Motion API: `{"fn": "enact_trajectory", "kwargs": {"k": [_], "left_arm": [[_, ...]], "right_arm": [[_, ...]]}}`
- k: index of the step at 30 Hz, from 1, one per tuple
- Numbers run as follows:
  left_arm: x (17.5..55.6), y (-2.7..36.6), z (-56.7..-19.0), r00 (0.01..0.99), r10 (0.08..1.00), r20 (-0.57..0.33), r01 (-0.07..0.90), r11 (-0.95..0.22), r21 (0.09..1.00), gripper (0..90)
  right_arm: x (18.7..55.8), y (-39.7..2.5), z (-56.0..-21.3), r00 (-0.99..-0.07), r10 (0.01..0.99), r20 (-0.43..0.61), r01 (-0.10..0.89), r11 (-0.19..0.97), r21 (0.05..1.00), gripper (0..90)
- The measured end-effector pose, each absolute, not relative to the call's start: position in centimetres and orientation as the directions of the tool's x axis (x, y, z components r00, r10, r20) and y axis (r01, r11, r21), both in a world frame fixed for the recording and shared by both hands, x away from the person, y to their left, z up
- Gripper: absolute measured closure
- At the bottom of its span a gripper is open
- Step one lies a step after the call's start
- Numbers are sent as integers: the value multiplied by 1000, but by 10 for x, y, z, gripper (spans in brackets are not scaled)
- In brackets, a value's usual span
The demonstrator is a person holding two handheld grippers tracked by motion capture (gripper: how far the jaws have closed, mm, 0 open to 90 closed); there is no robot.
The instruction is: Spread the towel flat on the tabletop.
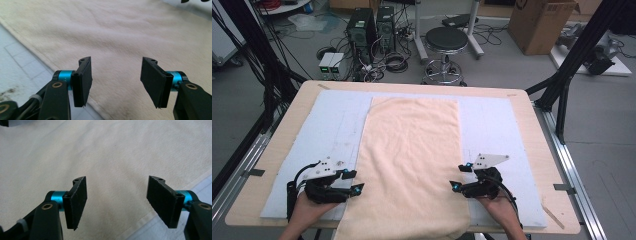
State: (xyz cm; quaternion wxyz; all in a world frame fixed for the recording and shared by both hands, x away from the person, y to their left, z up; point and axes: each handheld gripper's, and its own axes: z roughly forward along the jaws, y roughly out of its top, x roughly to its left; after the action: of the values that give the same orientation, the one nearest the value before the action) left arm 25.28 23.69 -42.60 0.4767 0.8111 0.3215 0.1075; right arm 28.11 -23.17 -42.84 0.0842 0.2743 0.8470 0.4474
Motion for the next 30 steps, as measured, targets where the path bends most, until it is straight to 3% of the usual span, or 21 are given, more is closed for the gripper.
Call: {"fn": "enact_trajectory", "kwargs": {"k": [24, 28, 30], "left_arm": [[286, 238, -418, 723, 682, -112, 418, -303, 857, 407], [282, 237, -418, 741, 663, -110, 413, -320, 852, 413], [279, 236, -419, 755, 647, -106, 411, -341, 846, 412]], "right_arm": [[319, -215, -416, -835, 541, 105, 377, 422, 825, 271], [318, -214, -418, -844, 524, 111, 384, 447, 808, 281], [316, -215, -419, -848, 521, 96, 385, 481, 788, 333]]}}
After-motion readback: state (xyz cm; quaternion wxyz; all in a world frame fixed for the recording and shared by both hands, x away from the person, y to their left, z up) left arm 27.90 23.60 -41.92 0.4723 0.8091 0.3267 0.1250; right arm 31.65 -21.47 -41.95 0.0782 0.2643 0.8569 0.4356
